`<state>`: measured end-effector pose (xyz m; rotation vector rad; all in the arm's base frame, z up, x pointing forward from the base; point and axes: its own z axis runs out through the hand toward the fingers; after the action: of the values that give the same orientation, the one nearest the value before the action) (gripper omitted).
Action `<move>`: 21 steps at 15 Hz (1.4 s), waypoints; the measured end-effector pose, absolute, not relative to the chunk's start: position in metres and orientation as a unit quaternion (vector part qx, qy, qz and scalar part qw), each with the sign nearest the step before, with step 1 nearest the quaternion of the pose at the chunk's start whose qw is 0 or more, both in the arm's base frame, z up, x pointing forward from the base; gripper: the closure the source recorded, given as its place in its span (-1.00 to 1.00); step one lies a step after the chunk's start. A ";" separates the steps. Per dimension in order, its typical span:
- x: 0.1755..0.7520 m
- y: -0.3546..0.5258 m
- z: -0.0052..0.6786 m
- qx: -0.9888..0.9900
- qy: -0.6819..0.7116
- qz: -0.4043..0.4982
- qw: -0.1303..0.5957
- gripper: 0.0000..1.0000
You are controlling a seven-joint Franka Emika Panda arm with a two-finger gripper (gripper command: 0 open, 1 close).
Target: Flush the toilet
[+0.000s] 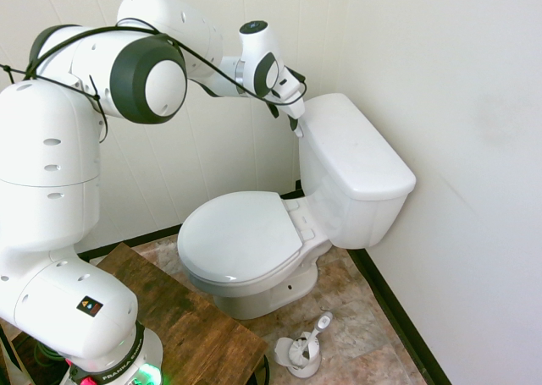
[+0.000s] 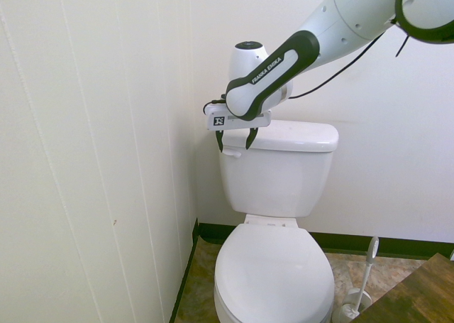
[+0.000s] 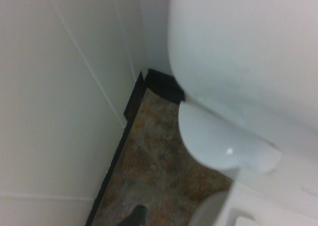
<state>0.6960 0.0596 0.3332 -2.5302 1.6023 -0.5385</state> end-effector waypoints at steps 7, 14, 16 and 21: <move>0.721 0.061 0.324 -0.817 0.543 -0.190 0.046 1.00; 0.727 0.056 0.318 -0.806 0.559 -0.186 0.051 1.00; 0.730 0.056 0.316 -0.804 0.562 -0.185 0.054 1.00; 0.740 0.055 0.302 -0.798 0.572 -0.178 0.061 1.00</move>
<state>0.7395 0.0554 0.3022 -2.4155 1.7311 -0.5389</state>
